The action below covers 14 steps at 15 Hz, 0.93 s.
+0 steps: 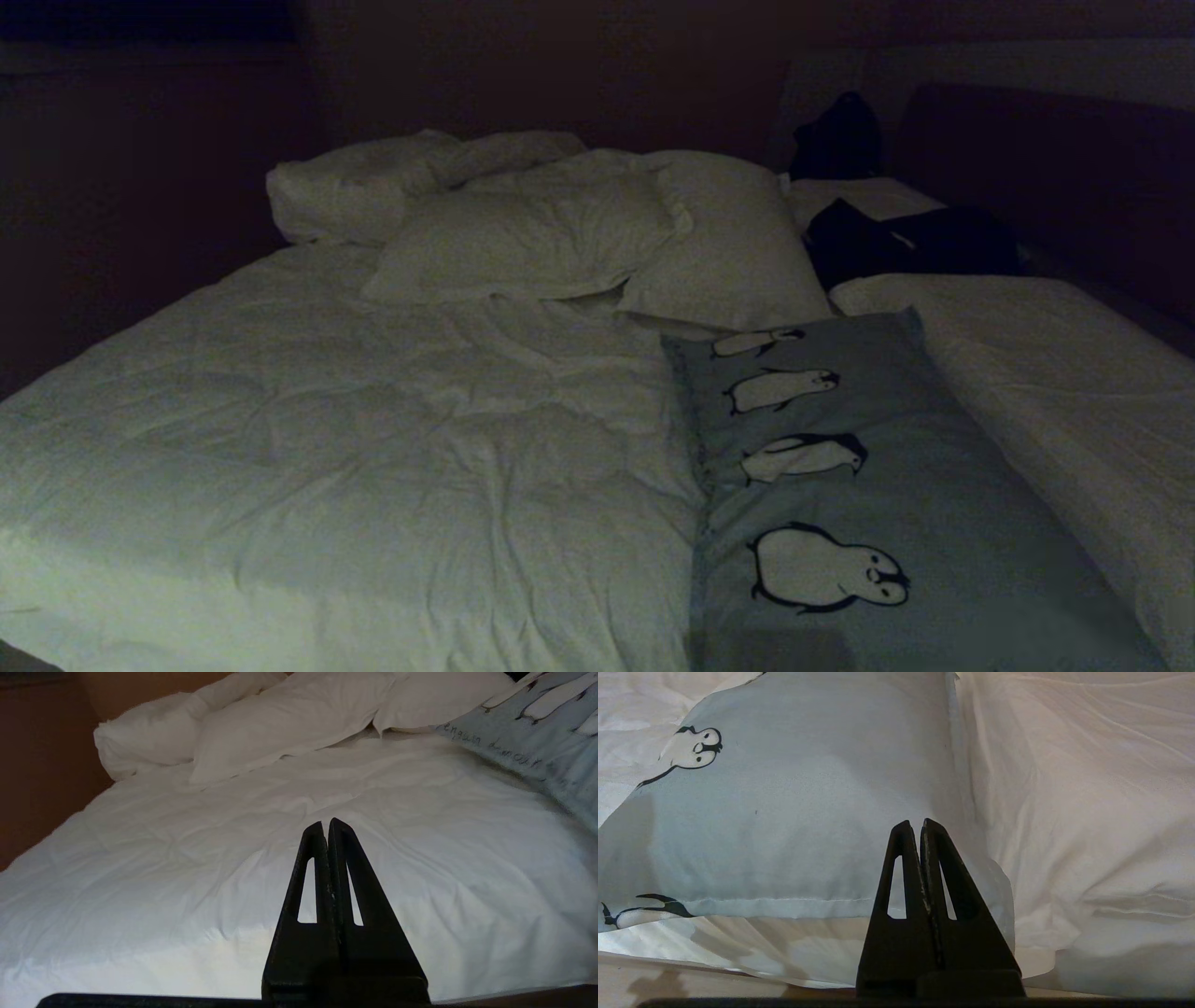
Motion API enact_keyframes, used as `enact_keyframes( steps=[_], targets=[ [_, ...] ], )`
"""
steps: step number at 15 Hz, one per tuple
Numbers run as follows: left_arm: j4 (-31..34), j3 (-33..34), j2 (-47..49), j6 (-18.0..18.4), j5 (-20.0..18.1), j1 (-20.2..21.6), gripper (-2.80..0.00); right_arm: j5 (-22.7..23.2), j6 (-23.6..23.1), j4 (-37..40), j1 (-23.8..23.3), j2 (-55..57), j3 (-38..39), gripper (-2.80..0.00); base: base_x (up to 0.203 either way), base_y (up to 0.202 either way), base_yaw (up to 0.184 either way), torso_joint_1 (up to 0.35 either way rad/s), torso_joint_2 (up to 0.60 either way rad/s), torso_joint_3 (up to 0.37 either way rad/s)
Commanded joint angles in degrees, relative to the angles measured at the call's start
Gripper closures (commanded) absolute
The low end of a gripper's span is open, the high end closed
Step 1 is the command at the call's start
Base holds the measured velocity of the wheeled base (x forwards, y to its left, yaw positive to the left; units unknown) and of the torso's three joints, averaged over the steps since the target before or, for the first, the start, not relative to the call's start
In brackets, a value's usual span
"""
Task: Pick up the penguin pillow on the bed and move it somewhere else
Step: Place the pillow at the bedside
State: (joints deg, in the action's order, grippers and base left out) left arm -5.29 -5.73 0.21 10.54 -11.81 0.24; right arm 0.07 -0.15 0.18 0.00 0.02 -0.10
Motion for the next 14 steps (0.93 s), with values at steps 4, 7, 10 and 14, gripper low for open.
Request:
enact_keyframes(
  steps=[4,7,10,14],
  targets=[
    [-4.9,5.7,-0.3,0.6,0.4,0.0,0.00,0.0,0.0,0.0,0.0,0.1,0.0,0.00,0.000,0.000,0.000,0.000,0.00,0.000],
    [-1.6,5.6,-0.2,-1.8,4.1,0.0,0.00,0.0,0.0,0.0,0.0,0.1,0.0,0.00,0.000,0.000,0.000,0.000,0.00,0.000],
    [1.9,5.8,-0.2,-1.7,9.2,0.0,0.00,0.0,0.0,0.0,0.0,0.1,0.0,0.00,0.000,0.000,0.000,0.000,0.00,0.000],
    [5.9,5.8,-0.2,-2.3,9.1,0.0,0.00,0.0,0.0,0.0,0.0,0.1,0.0,0.00,0.000,0.000,0.000,0.000,0.00,0.000]
  ],
)
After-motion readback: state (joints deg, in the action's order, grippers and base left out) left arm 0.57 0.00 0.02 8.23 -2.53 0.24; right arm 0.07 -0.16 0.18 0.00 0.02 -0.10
